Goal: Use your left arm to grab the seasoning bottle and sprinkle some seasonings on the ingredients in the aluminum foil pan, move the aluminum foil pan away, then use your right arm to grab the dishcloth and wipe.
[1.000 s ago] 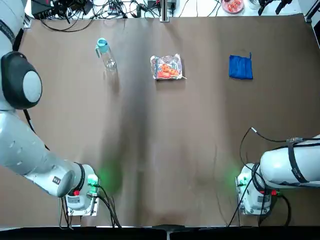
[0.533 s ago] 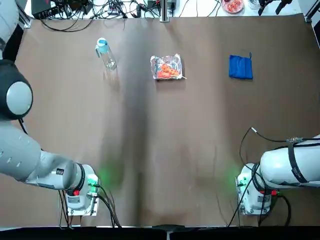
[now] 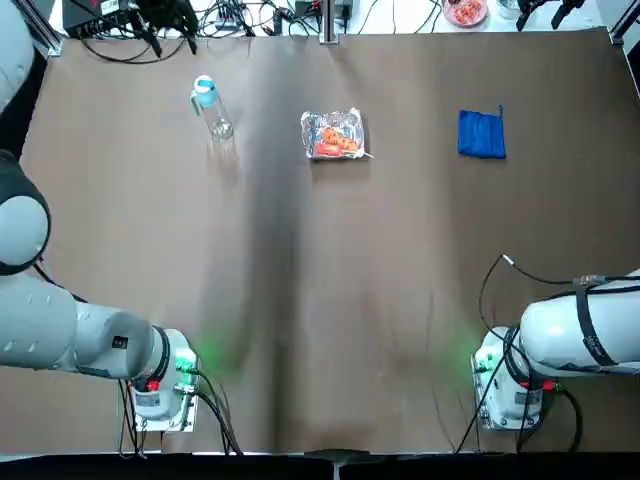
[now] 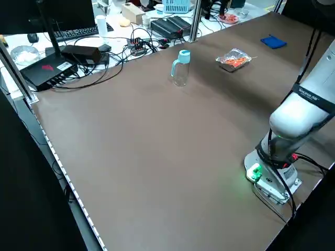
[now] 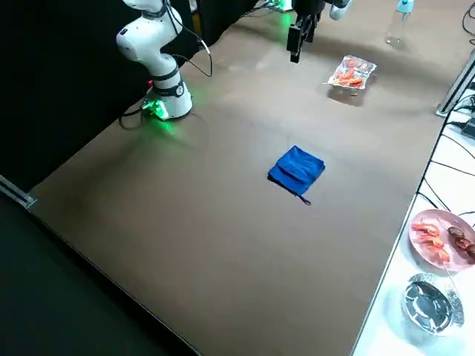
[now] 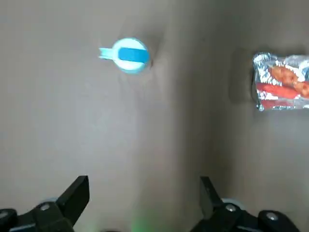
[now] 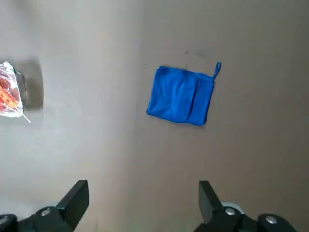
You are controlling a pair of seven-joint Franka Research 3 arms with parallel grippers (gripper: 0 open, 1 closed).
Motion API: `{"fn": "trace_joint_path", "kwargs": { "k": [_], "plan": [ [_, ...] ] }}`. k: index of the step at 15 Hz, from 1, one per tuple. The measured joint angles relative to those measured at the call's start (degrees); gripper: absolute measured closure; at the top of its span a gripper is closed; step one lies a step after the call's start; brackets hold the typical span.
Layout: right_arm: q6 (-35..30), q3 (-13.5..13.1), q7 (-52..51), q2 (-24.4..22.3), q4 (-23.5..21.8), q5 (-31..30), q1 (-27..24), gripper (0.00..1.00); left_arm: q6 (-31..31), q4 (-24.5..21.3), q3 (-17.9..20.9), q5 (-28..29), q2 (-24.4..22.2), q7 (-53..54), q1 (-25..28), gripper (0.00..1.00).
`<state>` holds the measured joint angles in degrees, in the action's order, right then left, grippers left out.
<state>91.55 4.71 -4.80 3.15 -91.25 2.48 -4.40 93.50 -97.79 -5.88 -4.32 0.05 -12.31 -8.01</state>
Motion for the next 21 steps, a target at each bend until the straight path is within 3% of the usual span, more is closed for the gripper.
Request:
{"fn": "trace_joint_path", "kwargs": {
  "k": [3,10,21],
  "plan": [
    [-0.02,0.00,0.00,0.00,0.01,0.00,-0.03,0.00,0.95,-1.20,-0.97,-0.14,4.04,-0.05,-1.51,0.00],
    [-0.24,0.00,0.01,0.19,-0.03,0.01,-0.07,0.00,8.21,1.35,-1.65,-0.33,20.39,-5.48,-7.49,0.00],
    [-0.48,0.00,0.01,0.52,-0.17,0.01,-0.10,0.00,38.53,3.52,-1.81,-0.74,37.91,-26.11,-18.69,0.00]
  ]
}}
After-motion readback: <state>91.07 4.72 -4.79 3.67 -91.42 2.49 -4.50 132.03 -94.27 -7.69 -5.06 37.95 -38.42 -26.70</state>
